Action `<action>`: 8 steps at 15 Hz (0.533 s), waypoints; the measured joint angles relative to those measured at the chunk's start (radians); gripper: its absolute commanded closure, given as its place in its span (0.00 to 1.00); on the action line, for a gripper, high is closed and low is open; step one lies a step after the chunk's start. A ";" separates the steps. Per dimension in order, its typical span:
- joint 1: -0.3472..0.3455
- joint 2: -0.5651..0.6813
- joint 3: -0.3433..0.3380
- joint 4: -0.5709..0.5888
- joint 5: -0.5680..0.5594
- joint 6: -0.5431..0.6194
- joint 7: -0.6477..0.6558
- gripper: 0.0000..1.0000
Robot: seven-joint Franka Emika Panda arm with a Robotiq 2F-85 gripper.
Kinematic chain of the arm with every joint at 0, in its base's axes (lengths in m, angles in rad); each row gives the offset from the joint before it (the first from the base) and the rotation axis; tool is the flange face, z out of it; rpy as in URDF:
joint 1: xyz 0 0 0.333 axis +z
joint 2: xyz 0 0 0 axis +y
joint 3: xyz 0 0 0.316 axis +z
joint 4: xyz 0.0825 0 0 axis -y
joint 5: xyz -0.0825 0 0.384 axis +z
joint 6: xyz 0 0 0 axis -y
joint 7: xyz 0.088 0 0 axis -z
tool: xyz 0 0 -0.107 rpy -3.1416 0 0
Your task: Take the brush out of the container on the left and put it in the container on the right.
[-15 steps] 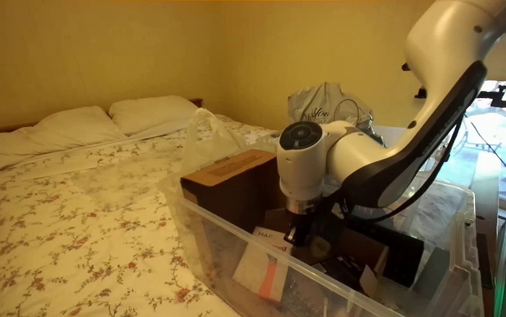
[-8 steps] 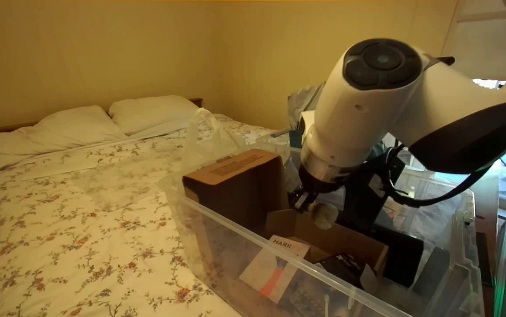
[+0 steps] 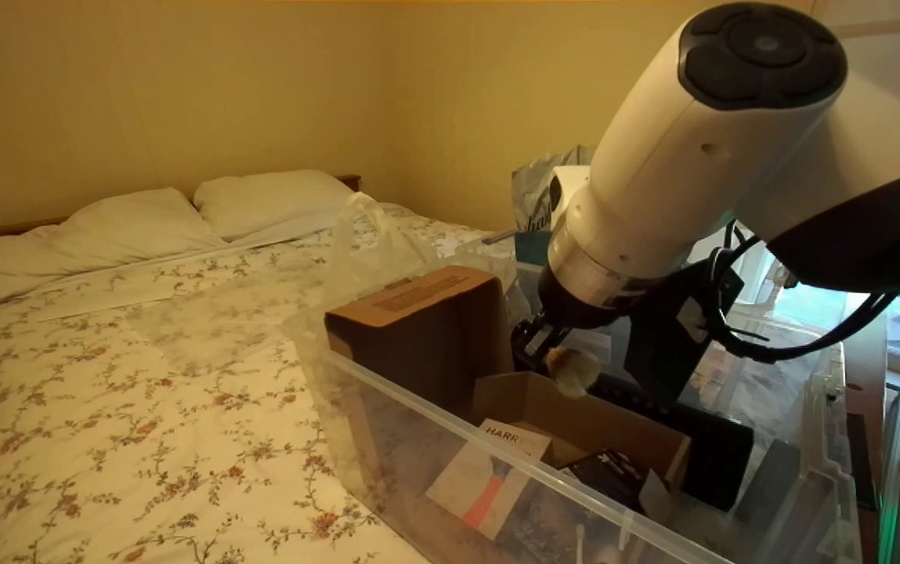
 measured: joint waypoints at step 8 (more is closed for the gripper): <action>-0.180 -0.231 0.000 -0.014 -0.001 -0.192 0.075 0.84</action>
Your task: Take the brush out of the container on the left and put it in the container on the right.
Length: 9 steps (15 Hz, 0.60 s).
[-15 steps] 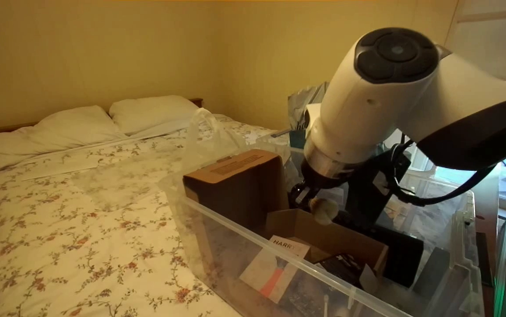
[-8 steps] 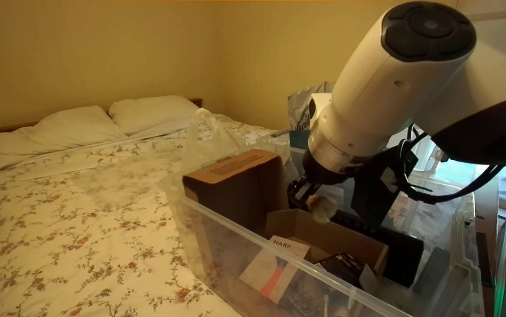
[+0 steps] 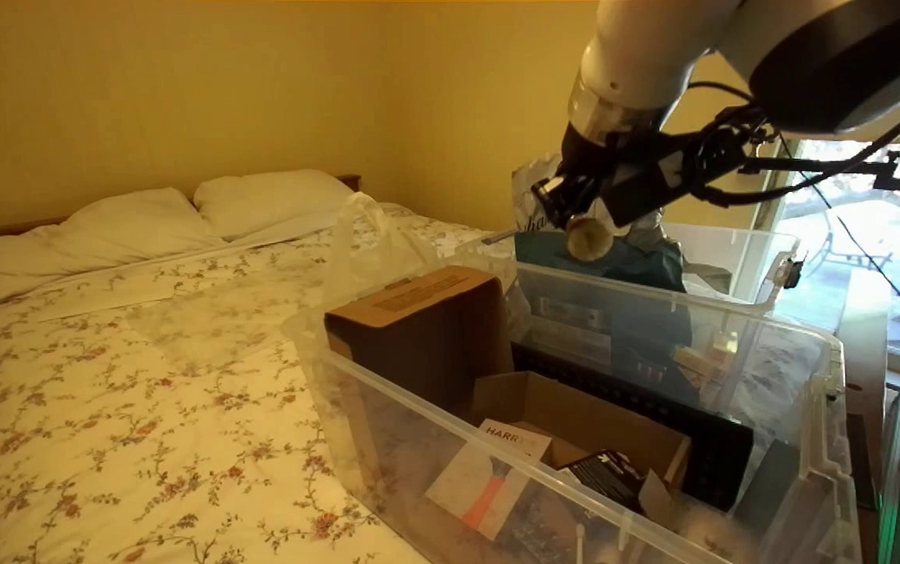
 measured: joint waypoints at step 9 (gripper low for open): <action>-0.215 -0.062 0.000 -0.027 -0.034 0.138 -0.031 0.84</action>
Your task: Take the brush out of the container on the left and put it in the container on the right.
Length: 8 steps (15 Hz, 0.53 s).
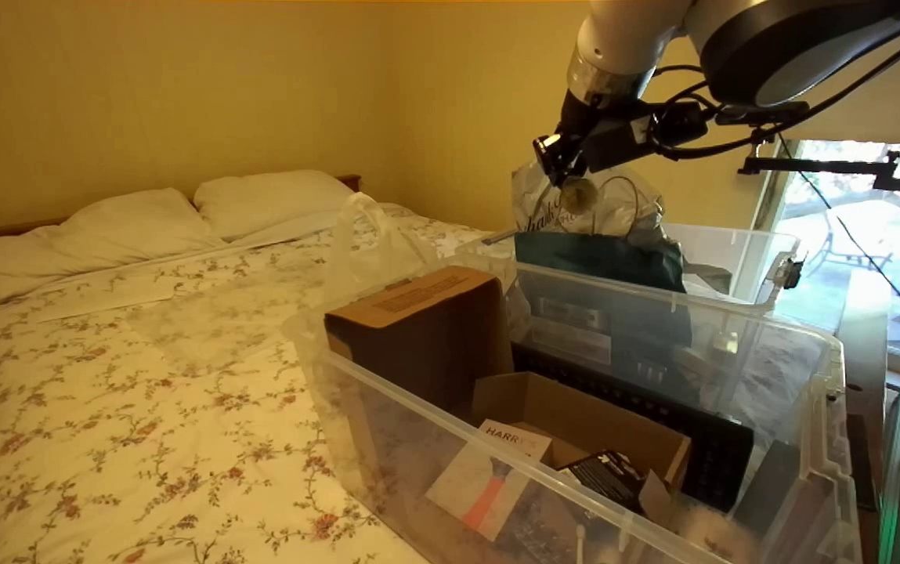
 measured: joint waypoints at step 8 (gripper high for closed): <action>-0.092 0.005 -0.083 -0.024 0.081 0.284 -0.445 0.84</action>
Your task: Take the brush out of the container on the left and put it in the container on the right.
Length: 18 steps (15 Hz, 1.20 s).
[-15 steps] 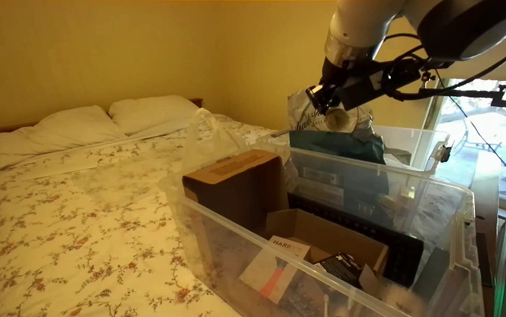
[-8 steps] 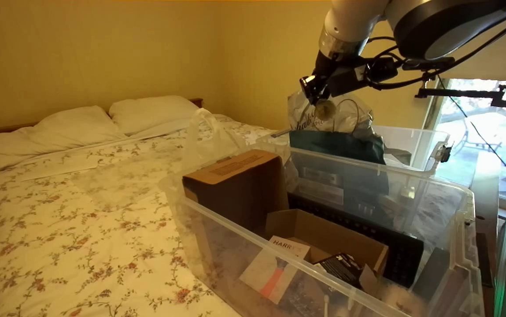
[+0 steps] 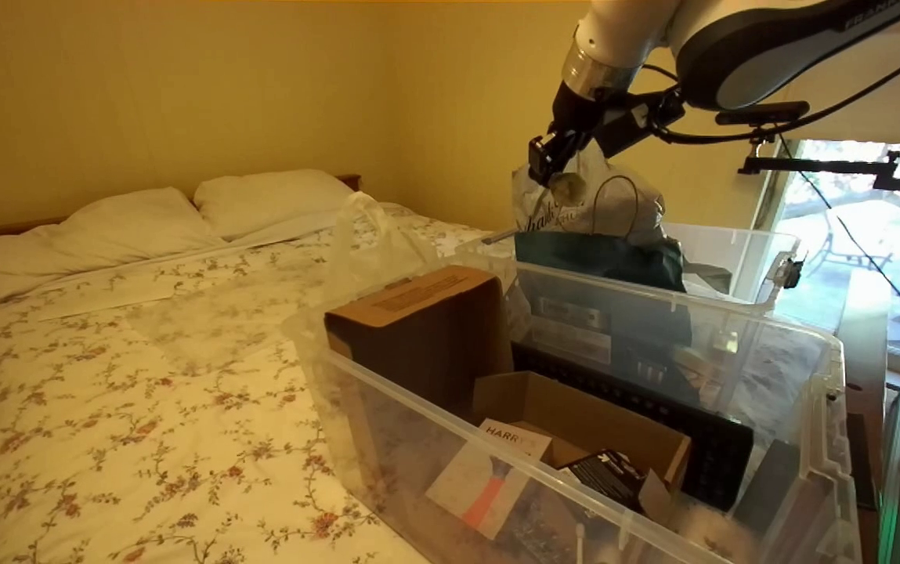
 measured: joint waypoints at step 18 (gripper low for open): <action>-0.060 0.097 -0.009 0.134 0.130 -0.116 -0.015 0.00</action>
